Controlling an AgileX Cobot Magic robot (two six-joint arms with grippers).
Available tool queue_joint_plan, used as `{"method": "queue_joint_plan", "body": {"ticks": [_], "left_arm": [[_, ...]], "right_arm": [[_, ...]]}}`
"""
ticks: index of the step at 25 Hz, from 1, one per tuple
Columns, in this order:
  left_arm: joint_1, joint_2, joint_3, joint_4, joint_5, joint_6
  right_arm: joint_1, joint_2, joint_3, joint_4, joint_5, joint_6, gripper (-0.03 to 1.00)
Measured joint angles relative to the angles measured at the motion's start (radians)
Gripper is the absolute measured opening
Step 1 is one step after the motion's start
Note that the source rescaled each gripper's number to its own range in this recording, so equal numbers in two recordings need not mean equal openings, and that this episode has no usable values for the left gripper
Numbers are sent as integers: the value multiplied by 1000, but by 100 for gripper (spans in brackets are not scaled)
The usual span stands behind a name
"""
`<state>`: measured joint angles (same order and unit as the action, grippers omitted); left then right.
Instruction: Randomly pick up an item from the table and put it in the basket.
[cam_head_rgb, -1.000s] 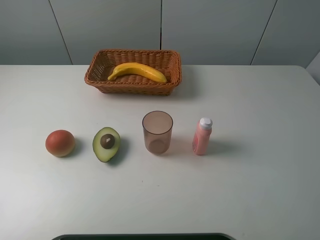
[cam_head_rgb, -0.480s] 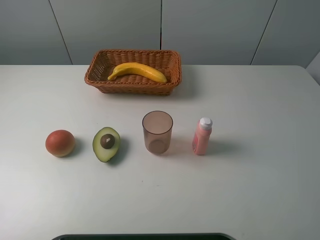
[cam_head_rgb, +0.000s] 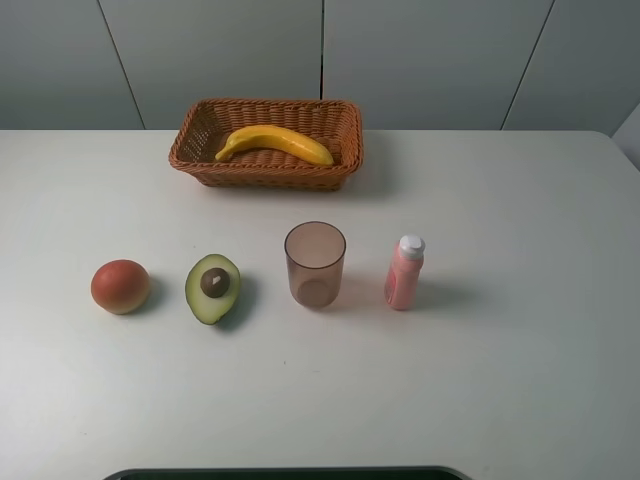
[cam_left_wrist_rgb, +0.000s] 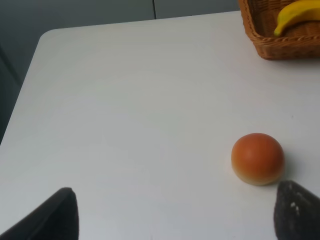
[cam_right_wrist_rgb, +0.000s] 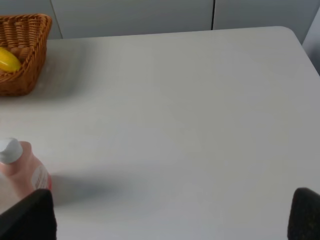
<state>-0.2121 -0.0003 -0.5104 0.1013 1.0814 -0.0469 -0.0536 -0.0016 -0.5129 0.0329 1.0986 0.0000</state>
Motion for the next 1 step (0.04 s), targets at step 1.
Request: {"method": "queue_joint_plan", "body": {"ticks": [1], "left_arm": [[0, 0, 0, 0, 0, 0]], "right_arm": [[0, 0, 0, 0, 0, 0, 100]]}}
